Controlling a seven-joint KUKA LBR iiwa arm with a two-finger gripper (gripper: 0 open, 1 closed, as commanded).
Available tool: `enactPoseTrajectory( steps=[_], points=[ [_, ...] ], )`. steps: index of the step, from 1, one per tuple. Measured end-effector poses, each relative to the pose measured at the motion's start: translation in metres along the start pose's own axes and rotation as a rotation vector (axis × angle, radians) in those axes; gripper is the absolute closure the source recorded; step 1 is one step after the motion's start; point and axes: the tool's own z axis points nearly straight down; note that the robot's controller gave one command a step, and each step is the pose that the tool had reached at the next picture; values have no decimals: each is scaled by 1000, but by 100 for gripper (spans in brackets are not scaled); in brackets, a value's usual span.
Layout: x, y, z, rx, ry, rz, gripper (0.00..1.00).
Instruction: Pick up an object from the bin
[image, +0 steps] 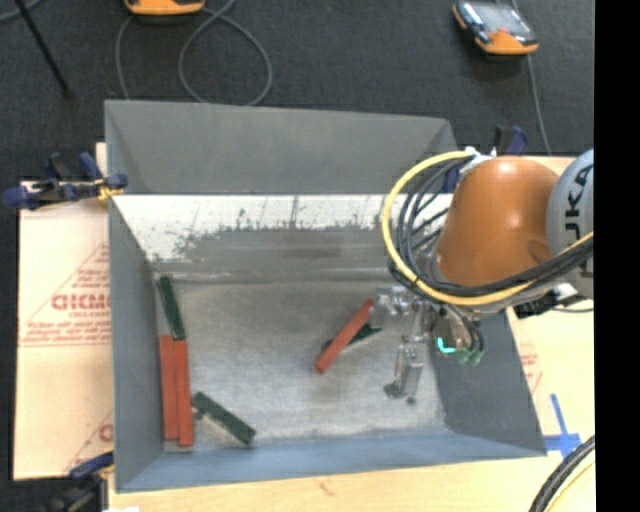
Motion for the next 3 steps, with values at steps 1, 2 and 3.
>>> enactPoseTrajectory(
  steps=[1,2,3],
  points=[
    [-41,-40,131,0,-6,210,0],
    [-58,58,138,-5,-10,114,0],
    [-106,-30,128,4,-14,152,0]
  ],
)
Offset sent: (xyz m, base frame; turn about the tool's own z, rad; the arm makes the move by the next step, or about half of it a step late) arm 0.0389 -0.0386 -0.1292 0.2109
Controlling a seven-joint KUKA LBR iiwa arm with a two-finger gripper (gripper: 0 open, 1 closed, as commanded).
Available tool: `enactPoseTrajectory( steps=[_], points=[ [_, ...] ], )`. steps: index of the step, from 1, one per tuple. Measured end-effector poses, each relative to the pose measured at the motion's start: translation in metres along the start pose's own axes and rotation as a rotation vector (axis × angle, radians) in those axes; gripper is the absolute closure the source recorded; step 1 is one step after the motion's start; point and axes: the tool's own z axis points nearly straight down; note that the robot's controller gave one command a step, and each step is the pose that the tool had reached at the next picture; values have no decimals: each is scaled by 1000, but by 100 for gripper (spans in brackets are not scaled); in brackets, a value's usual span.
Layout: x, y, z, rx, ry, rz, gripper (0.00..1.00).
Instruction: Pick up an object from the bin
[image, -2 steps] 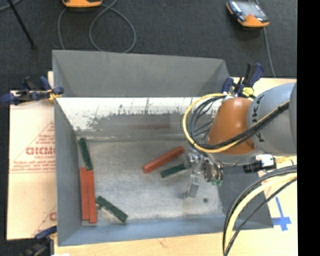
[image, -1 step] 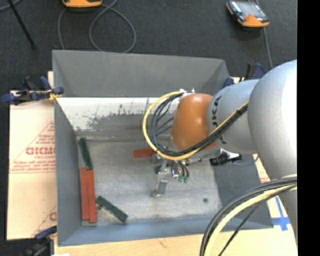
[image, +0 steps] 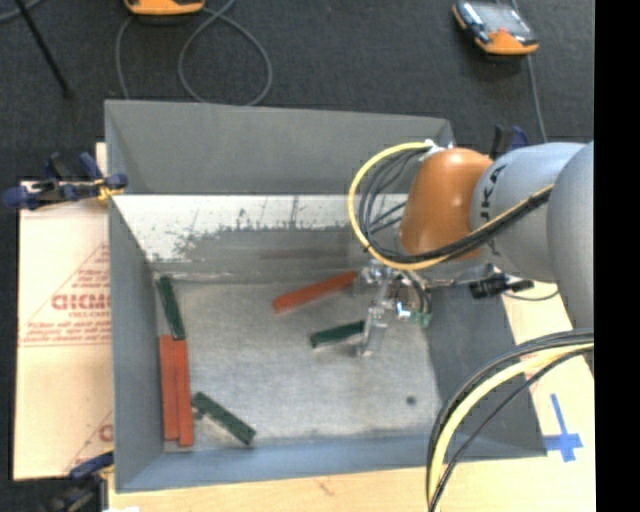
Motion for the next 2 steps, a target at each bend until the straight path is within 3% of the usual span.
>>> enactPoseTrajectory(
  steps=[1,2],
  points=[
    [-28,10,-19,-4,0,-295,0],
    [-36,37,9,-3,-2,-318,0]
  ],
)
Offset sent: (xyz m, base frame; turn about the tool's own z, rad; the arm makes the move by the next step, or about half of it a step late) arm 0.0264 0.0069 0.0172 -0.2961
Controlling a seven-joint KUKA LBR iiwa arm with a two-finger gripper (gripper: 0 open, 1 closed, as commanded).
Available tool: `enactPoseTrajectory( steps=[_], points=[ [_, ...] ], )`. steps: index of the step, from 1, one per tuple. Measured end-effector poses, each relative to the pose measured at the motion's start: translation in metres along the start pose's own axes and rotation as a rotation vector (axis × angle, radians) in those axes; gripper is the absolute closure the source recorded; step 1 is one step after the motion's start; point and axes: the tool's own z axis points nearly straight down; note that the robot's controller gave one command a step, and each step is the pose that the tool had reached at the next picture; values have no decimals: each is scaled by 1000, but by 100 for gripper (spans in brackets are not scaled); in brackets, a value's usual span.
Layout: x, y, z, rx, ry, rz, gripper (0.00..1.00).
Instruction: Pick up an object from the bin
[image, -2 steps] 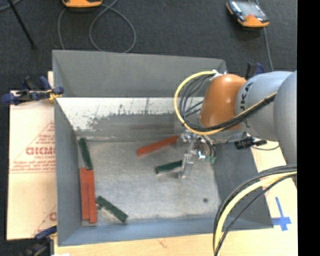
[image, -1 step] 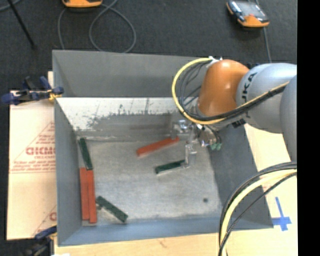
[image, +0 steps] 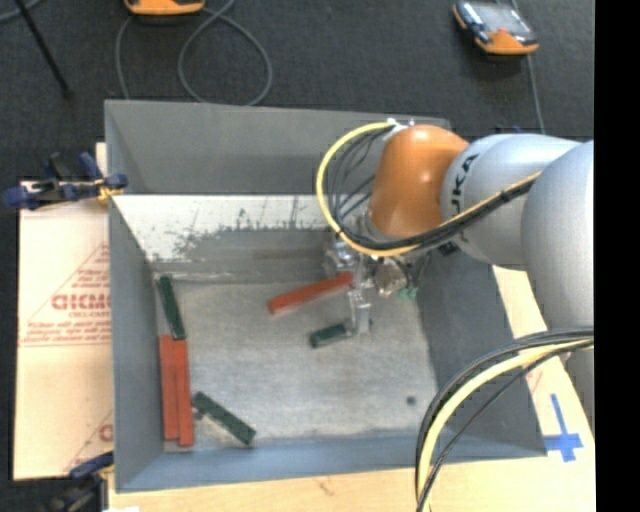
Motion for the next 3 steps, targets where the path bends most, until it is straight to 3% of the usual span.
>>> enactPoseTrajectory(
  steps=[1,2,3],
  points=[
    [0,69,-2,-3,1,-66,0],
    [-2,65,-5,-1,-6,-59,100],
    [3,60,-120,0,-4,-62,100]
  ],
)
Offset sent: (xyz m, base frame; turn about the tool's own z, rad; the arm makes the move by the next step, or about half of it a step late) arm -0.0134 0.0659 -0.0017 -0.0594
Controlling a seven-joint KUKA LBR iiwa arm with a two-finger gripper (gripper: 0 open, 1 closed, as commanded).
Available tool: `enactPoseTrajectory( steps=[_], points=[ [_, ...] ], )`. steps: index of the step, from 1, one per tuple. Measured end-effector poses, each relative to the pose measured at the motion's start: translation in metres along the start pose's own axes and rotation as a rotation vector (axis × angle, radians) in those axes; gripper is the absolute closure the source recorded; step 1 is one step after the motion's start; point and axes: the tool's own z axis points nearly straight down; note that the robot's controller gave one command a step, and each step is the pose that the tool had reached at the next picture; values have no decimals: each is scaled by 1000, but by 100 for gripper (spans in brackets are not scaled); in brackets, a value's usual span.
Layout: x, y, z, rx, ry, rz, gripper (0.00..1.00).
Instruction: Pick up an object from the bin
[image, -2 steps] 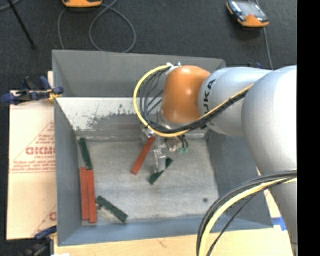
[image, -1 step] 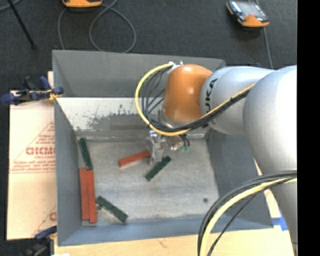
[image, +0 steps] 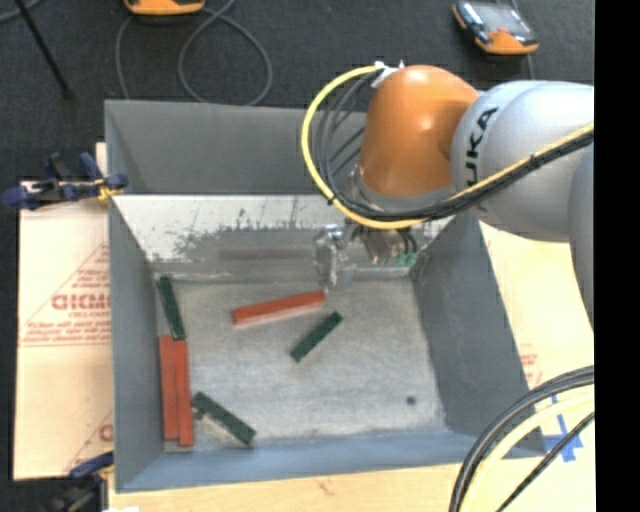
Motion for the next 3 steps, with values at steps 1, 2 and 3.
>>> enactPoseTrajectory(
  steps=[1,2,3],
  points=[
    [2,1,5,-2,9,0,0],
    [-3,41,124,-5,17,-43,0],
    [-5,40,119,-4,7,-40,100]
  ],
)
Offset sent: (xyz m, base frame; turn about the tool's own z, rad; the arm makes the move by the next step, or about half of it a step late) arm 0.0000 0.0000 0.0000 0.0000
